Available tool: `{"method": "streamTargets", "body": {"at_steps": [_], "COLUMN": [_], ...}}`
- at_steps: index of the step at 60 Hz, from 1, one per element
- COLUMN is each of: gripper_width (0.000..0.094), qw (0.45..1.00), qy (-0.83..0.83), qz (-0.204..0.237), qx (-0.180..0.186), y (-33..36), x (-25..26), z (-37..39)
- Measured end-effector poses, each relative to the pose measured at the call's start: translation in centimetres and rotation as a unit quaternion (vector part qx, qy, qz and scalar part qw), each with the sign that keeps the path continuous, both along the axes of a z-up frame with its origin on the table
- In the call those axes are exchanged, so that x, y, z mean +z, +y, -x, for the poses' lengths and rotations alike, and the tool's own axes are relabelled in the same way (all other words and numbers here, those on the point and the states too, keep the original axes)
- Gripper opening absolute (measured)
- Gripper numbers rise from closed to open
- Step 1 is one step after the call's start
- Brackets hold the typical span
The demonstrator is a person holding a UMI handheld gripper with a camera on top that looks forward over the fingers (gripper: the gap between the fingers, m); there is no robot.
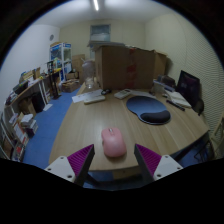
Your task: Arrange mouse
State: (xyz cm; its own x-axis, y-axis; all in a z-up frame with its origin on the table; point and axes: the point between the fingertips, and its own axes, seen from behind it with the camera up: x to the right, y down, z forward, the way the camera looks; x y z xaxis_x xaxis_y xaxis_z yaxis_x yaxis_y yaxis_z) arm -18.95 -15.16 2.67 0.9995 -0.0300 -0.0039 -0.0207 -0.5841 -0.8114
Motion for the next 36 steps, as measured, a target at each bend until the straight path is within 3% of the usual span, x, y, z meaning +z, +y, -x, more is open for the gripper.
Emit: {"method": "streamTargets", "body": {"at_steps": [9, 11, 12, 13, 17, 18, 25, 36], "gripper_width": [0.0825, 0.0868, 0.0802, 0.0824, 0.0618, 0.0517, 0.0456, 0.0363], "qw": [0.999, 0.999, 0.999, 0.999, 0.998, 0.998, 0.997, 0.997], "qy": [0.027, 0.021, 0.013, 0.006, 0.011, 0.006, -0.006, 0.004], "qz": [-0.004, -0.007, -0.020, -0.020, -0.036, -0.038, -0.050, -0.001], "qx": [0.027, 0.031, 0.033, 0.038, 0.049, 0.048, 0.050, 0.082], "y": [4.8, 5.4, 6.0, 6.3, 7.4, 7.5, 7.5, 7.2], "x": [-3.5, -3.9, -3.6, -3.9, -3.9, -4.0, -4.1, -4.1], "z": [0.3, 0.3, 0.2, 0.1, 0.4, 0.2, 0.0, 0.2]}}
